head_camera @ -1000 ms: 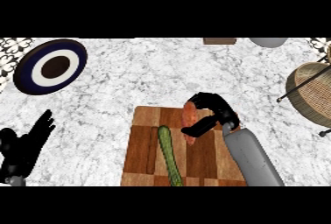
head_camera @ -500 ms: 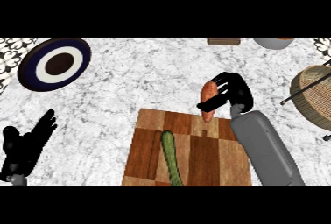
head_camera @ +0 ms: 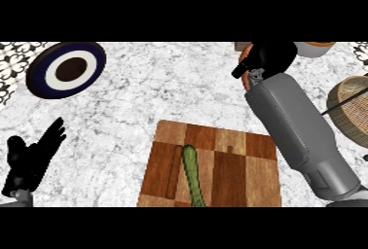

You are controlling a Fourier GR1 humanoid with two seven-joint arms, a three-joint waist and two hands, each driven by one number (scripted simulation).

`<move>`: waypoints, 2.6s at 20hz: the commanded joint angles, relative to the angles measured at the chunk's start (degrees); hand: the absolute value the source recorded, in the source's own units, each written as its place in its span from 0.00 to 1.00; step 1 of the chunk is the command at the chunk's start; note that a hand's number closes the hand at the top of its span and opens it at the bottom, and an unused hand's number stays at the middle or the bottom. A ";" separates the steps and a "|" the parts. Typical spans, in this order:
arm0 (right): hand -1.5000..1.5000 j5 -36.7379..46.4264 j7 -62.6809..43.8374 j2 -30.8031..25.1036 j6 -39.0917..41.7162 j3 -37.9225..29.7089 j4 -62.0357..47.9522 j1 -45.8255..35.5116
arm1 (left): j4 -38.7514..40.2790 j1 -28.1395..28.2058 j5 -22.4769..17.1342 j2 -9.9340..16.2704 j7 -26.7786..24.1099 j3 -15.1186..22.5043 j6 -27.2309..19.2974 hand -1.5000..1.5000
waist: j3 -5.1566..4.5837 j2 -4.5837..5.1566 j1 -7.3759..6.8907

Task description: Pick the sweet potato from the cutting board and place it in the tiered basket

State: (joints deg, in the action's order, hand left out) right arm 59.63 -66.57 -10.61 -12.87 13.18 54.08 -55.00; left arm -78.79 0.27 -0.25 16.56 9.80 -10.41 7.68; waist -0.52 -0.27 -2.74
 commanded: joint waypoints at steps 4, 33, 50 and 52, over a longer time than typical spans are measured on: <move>1.00 14.59 -18.53 2.63 1.41 -2.29 -5.41 -12.71 | -1.76 0.73 0.18 -0.20 0.72 0.01 -0.52 0.50 | 0.40 0.00 1.04; 1.00 5.56 24.49 -21.11 -22.18 -32.55 -20.24 -11.12 | 2.38 1.19 1.63 -2.04 -3.11 -0.21 -0.70 0.50 | 0.57 0.91 1.38; 1.00 22.09 35.86 -36.14 4.15 -19.01 -36.57 -17.78 | -0.84 2.39 -0.38 -0.26 -1.81 -2.14 1.43 0.50 | 0.52 0.62 1.05; 1.00 22.97 34.33 -33.75 2.11 -18.75 -37.99 -18.20 | -1.69 -0.41 1.22 -2.42 0.78 -0.37 -1.31 0.50 | 0.56 0.87 0.79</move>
State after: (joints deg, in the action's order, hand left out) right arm 81.25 -33.43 -44.43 -12.84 -6.59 17.47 -71.52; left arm -78.87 0.80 0.07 15.58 8.75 -11.76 8.12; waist 0.00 0.65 -1.97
